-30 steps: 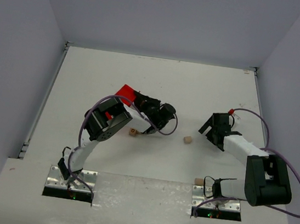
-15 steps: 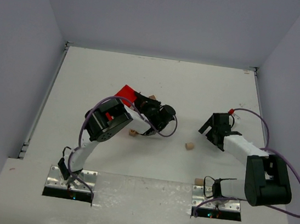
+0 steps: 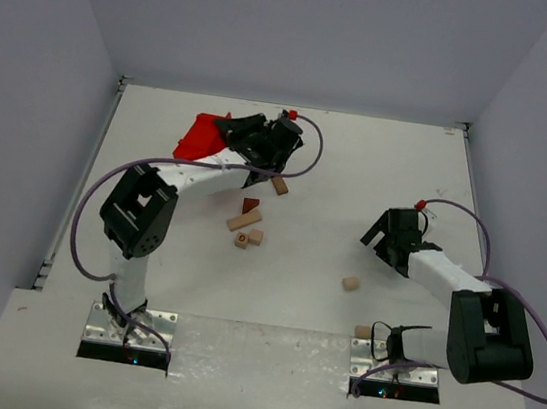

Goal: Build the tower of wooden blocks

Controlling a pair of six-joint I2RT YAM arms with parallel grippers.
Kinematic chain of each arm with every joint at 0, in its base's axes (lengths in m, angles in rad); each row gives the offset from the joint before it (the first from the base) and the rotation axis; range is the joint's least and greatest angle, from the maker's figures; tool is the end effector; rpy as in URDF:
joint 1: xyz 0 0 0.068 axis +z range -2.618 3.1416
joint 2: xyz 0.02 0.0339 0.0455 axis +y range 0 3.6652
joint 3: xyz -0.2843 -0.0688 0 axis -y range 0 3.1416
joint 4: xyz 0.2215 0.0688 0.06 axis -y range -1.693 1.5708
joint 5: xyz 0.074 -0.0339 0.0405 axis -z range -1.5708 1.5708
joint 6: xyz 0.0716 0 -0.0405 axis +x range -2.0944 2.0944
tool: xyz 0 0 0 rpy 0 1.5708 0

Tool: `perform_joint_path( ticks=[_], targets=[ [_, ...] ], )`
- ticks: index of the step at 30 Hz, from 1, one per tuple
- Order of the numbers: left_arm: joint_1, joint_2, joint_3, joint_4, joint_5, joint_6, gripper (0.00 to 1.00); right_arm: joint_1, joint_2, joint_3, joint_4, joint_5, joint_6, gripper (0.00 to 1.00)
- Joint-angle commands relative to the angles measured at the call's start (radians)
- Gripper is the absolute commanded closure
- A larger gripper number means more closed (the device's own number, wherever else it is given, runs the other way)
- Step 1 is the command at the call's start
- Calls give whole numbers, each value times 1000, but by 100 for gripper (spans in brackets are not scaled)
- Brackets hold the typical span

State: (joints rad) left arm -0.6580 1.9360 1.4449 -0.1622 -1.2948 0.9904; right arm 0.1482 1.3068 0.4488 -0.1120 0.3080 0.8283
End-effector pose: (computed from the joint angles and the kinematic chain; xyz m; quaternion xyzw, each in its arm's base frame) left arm 0.3740 -0.2020 0.2707 0.3436 0.6817 0.5917 0.2589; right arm 0.2173 0.0105 0.1423 0.3576 0.8747 0.0078 0.3270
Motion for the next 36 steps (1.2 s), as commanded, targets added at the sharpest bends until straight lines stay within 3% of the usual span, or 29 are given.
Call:
perform_joint_path(
  ticks=[1, 4, 7, 8, 15, 20, 23, 28, 29, 34, 36],
  targets=[
    [92, -135, 40, -220, 180, -433, 98, 8, -20, -24, 2, -56, -5, 1],
    [141, -178, -2, -190, 251, -602, 97, 8, -28, -25, 17, -65, -10, 1],
    [197, -209, -107, -93, 250, -916, 99, 8, -47, -20, 23, -96, -22, 1],
    [208, -203, -101, -134, 251, -1064, 99, 8, -52, -22, 26, -101, -26, 1],
    [429, -285, -230, -112, 552, -1479, 100, 11, -92, -46, 33, -116, -50, 1],
    [601, -338, -346, -52, 667, -1564, 100, 10, -85, -38, 31, -117, -59, 1],
    [704, -342, -390, -80, 710, -1718, 96, 11, -74, -32, 22, -111, -68, 1],
    [776, -314, -390, -77, 757, -1771, 92, 11, -71, -28, 31, -113, -80, 1],
    [778, -304, -384, -86, 744, -1782, 85, 10, -65, -21, 30, -115, -82, 1],
    [798, -266, -331, -147, 648, -1849, 74, 16, -65, -17, 29, -125, -105, 1],
    [802, -278, -342, -119, 664, -1851, 62, 16, -72, -21, 45, -158, -133, 1]
  ],
)
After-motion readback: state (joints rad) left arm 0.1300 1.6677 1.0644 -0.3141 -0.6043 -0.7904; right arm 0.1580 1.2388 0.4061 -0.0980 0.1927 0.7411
